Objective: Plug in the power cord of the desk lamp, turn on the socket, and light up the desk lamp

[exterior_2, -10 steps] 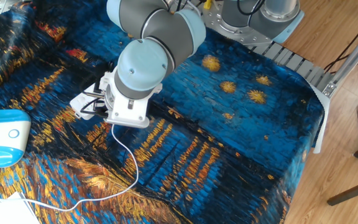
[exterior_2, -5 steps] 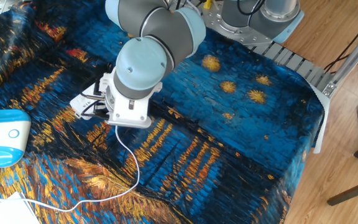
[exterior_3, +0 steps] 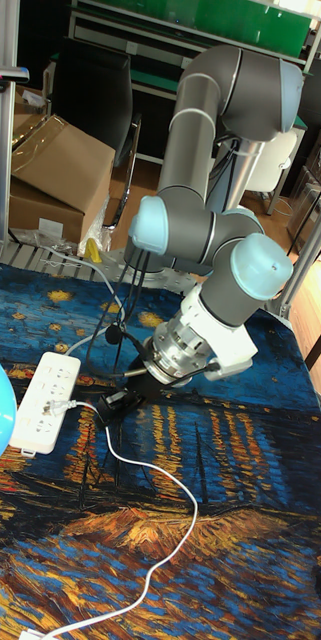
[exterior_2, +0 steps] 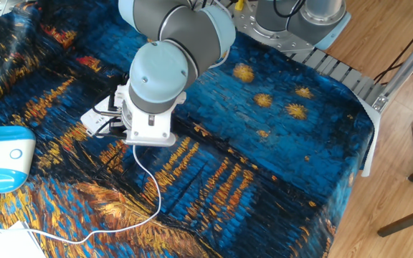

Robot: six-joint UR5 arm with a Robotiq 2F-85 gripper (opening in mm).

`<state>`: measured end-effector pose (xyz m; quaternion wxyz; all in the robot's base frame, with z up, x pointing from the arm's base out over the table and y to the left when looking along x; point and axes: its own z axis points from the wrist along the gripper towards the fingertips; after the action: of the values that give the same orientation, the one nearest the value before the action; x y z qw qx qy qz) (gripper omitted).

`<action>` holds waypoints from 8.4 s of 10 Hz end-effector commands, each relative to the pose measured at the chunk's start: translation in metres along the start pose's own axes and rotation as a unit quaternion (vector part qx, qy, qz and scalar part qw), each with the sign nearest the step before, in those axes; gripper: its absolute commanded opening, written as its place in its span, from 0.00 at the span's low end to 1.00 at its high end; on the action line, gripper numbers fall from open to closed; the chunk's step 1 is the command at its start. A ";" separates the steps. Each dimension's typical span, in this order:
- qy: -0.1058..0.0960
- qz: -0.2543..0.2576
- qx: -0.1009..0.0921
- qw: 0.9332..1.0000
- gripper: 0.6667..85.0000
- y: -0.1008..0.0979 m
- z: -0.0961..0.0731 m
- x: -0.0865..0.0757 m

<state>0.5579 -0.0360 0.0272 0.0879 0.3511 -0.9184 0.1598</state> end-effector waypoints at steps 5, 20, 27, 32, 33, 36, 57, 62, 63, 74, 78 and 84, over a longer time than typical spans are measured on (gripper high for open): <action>-0.019 0.002 -0.015 1.000 0.43 0.000 -0.034 -0.010; -0.031 0.293 -0.009 0.956 0.32 -0.003 -0.046 0.012; 0.015 0.249 0.078 0.965 0.39 -0.077 -0.034 0.004; 0.068 0.298 0.095 0.947 0.43 -0.080 -0.004 -0.006; 0.074 0.302 0.107 0.945 0.42 -0.089 0.000 -0.005; 0.140 0.342 0.079 0.926 0.40 -0.065 0.006 0.016; 0.170 0.343 0.195 0.903 0.36 -0.110 -0.009 0.042; 0.132 0.289 0.191 0.929 0.41 -0.121 -0.002 0.019; 0.134 0.298 0.181 0.928 0.42 -0.115 0.000 0.020; 0.154 0.352 0.150 0.911 0.38 -0.060 0.013 0.023; 0.165 0.356 0.164 0.905 0.38 -0.064 0.013 0.034; 0.181 0.375 0.146 0.897 0.36 -0.051 0.014 0.040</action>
<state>0.5668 -0.1061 0.0423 0.1292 -0.0331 -0.9120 0.3878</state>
